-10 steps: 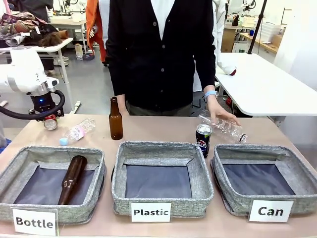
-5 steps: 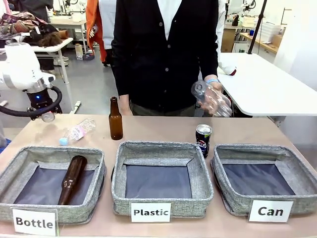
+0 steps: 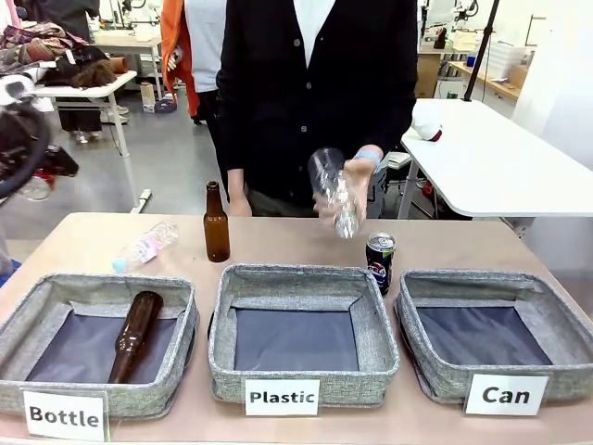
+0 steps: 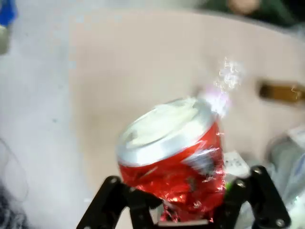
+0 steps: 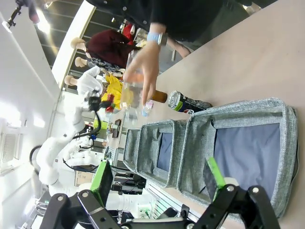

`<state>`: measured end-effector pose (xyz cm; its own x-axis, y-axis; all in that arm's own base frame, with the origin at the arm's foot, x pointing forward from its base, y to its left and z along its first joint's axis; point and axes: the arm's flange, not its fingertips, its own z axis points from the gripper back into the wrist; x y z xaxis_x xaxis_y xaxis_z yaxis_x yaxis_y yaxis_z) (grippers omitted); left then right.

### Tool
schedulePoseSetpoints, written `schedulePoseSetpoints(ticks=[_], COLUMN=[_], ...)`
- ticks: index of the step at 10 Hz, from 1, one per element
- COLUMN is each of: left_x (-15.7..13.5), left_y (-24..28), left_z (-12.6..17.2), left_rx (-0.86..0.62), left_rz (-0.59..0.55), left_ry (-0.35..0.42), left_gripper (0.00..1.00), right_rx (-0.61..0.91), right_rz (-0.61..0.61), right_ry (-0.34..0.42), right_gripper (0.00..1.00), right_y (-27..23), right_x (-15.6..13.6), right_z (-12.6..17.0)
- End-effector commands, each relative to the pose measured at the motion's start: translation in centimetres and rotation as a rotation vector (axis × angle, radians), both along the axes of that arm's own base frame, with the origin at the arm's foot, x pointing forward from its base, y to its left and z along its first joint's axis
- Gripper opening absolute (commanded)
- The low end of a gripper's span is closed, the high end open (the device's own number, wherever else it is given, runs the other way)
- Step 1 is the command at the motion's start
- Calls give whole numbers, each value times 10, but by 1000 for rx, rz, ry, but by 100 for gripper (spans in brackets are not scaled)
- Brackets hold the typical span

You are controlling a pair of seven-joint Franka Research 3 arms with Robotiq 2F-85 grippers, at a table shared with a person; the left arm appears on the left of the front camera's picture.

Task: Sort the can waste into the basket.
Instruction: Pick up the can waste from the table and place it in the right Fabric basket.

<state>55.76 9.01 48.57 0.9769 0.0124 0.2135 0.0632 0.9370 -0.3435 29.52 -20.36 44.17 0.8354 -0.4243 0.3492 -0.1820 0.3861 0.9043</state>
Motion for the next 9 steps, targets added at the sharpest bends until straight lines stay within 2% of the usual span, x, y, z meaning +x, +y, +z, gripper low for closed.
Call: schedulePoseSetpoints(ticks=[1,3,4,5,6,8,9], left_x=[-100,-157,-165,-163,-168,-168,-174], left_y=[37,37,33,31,36,36,36], left_z=[3,-5,-8,-10,-1,-1,-7], left_rx=[-96,-36,-25,-23,-65,-65,-49], left_rz=[-362,-542,-569,-577,-532,-532,-572], left_ry=[-28,-110,-157,-145,-103,-103,-114], left_gripper=[0,0,0,0,0,0,0], right_rx=[25,25,25,25,25,25,25], right_rz=[-10,-10,-10,-10,-10,-10,-10], right_ry=[-5,-5,-5,-5,-5,-5,-5], right_gripper=[100,100,100,100,100,100,100], right_y=[0,0,0,0,0,0,0], right_x=[2,2,2,2,2,2,2], right_z=[5,5,5,5,5,5,5])
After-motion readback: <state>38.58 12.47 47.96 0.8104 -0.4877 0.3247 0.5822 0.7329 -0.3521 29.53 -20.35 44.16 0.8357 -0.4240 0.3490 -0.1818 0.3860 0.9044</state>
